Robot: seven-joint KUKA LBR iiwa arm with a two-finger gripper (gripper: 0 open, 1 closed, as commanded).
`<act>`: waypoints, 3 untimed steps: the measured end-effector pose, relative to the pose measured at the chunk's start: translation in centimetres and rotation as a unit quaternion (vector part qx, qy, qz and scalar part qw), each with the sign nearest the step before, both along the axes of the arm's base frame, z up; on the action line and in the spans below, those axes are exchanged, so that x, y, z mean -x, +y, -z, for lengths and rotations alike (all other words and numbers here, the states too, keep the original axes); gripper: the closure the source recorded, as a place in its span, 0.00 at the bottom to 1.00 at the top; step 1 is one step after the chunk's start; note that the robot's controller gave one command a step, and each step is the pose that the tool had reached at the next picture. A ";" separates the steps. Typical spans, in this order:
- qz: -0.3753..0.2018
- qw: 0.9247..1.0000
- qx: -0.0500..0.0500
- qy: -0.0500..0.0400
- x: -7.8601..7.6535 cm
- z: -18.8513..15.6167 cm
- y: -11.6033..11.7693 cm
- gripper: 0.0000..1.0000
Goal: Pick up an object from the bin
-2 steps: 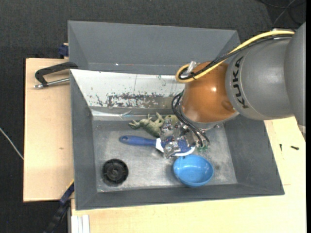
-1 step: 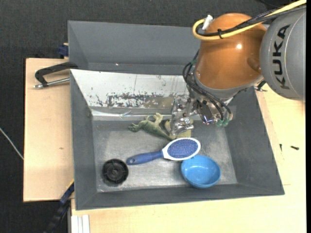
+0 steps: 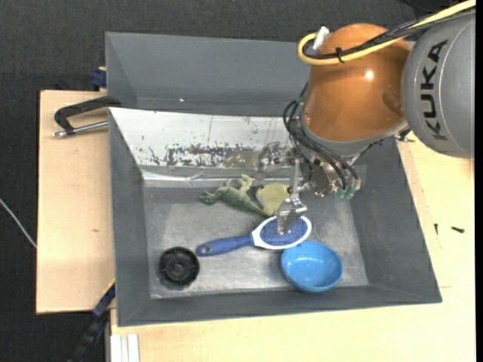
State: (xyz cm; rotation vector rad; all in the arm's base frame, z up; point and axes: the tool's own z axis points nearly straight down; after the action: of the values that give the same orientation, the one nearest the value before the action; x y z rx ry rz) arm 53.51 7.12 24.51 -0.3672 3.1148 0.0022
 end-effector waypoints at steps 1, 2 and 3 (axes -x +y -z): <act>-0.111 0.994 0.001 0.006 3.9 13.7 2.7 0.00; -0.203 0.979 0.001 -0.002 0.2 17.3 1.3 0.00; -0.202 0.979 0.000 -0.002 0.2 17.2 1.4 1.00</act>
Offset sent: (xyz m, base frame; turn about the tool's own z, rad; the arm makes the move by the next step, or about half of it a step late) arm -0.0376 0.0252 -0.1343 -0.2214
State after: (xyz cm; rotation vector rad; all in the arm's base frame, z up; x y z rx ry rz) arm 53.35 8.50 7.33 -0.9880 2.9726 0.0018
